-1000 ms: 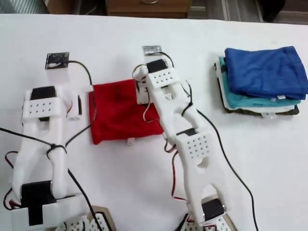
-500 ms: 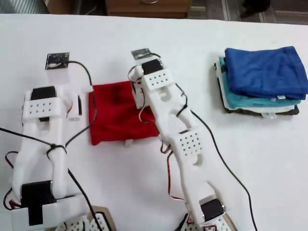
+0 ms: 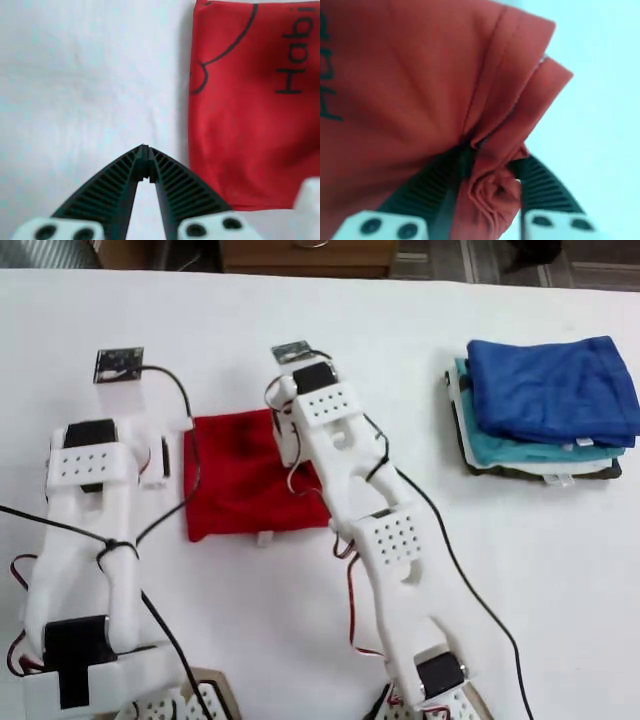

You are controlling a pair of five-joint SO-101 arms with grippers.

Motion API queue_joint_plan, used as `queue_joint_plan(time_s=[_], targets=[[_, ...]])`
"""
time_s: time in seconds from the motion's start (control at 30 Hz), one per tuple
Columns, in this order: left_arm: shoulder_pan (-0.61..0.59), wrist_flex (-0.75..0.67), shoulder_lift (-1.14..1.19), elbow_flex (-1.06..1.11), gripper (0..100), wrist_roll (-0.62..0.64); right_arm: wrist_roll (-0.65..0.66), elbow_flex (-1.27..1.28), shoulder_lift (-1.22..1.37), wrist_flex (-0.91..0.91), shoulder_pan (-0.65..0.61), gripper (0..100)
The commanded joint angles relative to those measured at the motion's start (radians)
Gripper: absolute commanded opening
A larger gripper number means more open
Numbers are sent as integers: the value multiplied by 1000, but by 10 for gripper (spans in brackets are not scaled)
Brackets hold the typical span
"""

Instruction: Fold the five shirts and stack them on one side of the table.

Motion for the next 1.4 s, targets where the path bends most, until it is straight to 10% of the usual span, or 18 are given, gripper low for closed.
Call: queue_joint_plan(time_s=[0.0, 0.7, 0.83, 1.37], targets=[[-8, -17, -6, -4, 27, 2, -28, -11, -107, 31, -21, 264], [-8, -46, -6, -5, 27, 2, -109, -17, 105, 28, 21, 267], [-8, -46, -6, -5, 27, 2, -14, -20, 119, 28, 22, 1], [-8, -63, -6, -4, 27, 0, 376, -49, -348, 31, 205, 21]])
